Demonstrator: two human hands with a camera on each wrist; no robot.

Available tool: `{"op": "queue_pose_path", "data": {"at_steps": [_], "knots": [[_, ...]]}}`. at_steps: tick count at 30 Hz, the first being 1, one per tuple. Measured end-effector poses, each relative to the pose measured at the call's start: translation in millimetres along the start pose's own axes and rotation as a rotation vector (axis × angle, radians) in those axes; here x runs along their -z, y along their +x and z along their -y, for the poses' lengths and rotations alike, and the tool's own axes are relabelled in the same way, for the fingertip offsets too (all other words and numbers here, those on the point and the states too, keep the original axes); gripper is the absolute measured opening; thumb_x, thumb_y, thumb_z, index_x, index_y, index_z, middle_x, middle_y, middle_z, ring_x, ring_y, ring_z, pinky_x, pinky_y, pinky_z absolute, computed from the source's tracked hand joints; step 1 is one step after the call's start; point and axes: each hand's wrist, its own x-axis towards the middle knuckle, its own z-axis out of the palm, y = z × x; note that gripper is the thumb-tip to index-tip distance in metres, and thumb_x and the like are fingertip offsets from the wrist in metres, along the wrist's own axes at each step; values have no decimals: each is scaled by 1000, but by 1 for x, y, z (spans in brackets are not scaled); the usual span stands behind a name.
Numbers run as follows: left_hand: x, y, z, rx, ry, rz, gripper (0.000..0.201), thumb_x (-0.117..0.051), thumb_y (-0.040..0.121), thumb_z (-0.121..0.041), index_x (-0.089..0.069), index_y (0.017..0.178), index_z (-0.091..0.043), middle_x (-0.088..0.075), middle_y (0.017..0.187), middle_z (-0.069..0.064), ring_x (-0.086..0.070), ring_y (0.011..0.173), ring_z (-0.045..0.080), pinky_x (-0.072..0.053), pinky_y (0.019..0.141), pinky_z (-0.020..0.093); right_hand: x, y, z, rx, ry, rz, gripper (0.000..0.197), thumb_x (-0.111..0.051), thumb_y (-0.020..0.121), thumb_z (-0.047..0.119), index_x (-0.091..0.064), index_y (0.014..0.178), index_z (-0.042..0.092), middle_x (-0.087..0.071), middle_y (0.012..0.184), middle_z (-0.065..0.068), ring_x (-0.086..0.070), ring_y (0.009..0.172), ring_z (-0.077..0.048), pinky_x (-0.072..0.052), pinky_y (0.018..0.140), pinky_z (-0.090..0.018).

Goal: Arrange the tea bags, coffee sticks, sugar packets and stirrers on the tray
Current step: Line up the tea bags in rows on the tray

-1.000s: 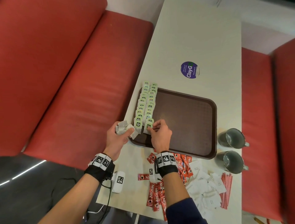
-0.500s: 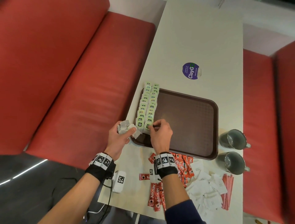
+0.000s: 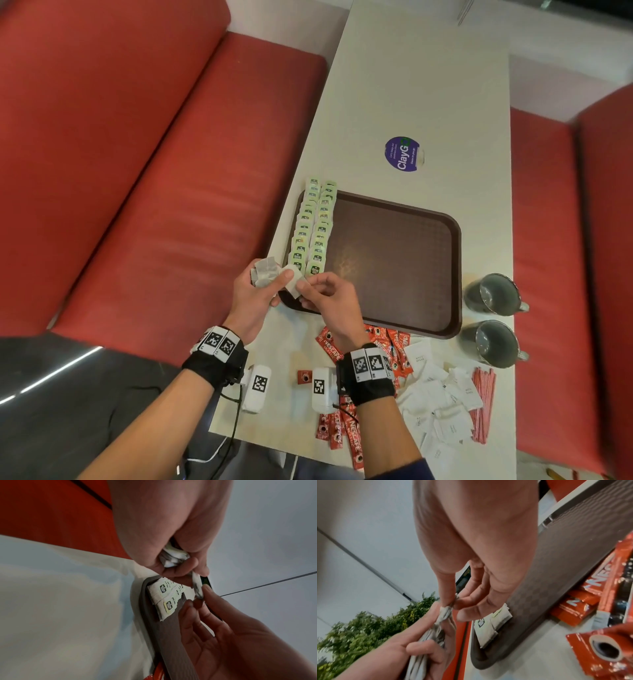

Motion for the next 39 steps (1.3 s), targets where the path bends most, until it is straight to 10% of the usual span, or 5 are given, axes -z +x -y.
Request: {"op": "queue_pose_path", "data": {"at_steps": [8, 13, 17, 23, 39], "knots": [[6, 0, -1, -17, 32, -59, 31, -90, 87, -14, -66, 108, -16, -76, 94, 10, -66, 76, 20, -40, 52, 24, 12, 1, -2, 134, -271, -300, 15, -74, 98, 15, -60, 93, 18, -78, 95, 0, -82, 83, -12, -69, 80, -42], [5, -4, 1, -24, 65, -67, 32, -89, 88, -10, -66, 111, -13, -77, 91, 7, -67, 73, 18, -41, 51, 24, -2, 11, -12, 346, -669, -377, 28, -80, 89, 10, -55, 88, 22, -55, 102, 3, -56, 86, -10, -48, 79, -16], [3, -5, 0, -16, 76, -77, 35, -88, 89, -9, -65, 115, -10, -79, 91, 4, -67, 72, 18, -41, 51, 23, -13, 15, -26, 227, -750, -283, 26, -88, 90, 17, -63, 99, 17, -45, 122, 3, -55, 103, -12, -53, 99, -24], [5, -7, 0, -27, 94, -86, 32, -88, 88, -8, -67, 111, -12, -79, 88, 1, -67, 72, 17, -41, 50, 23, -13, 17, -27, 168, -741, -315, 12, -72, 102, 18, -78, 112, 14, -57, 130, -3, -49, 105, -7, -40, 99, -15], [3, -7, 2, -10, 98, -60, 24, -83, 92, -3, -68, 109, -11, -79, 98, 16, -74, 78, 22, -41, 50, 24, -21, 15, -27, 152, -793, -378, 8, -72, 103, 21, -69, 107, 14, -52, 122, 0, -62, 96, -17, -61, 98, -38]]}}
